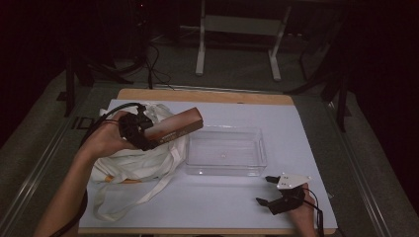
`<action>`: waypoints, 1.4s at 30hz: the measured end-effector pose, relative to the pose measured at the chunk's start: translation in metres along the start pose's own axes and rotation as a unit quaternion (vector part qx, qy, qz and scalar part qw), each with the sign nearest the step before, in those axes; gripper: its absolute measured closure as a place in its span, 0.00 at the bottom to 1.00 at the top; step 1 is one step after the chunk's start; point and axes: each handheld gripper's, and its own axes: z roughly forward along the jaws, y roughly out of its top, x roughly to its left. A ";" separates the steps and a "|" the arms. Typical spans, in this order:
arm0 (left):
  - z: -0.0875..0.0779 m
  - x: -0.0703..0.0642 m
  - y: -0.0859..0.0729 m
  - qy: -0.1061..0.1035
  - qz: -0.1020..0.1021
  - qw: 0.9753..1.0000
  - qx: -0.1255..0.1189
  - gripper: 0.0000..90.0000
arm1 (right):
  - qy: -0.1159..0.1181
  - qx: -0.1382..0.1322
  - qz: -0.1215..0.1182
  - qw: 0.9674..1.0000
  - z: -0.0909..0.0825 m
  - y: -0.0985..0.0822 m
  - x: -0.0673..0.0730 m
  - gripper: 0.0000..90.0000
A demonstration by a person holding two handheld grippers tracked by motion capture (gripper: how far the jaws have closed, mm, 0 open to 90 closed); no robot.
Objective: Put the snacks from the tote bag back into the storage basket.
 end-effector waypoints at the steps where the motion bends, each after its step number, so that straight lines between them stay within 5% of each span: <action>1: 0.000 -0.001 0.001 0.001 0.002 1.000 0.000 0.49 | 0.000 0.000 0.000 1.000 0.000 0.000 0.000 0.15; 42: 0.009 -0.016 0.042 -0.019 0.059 0.998 -0.013 0.49 | 0.001 0.000 -0.002 1.000 0.000 0.000 0.000 0.15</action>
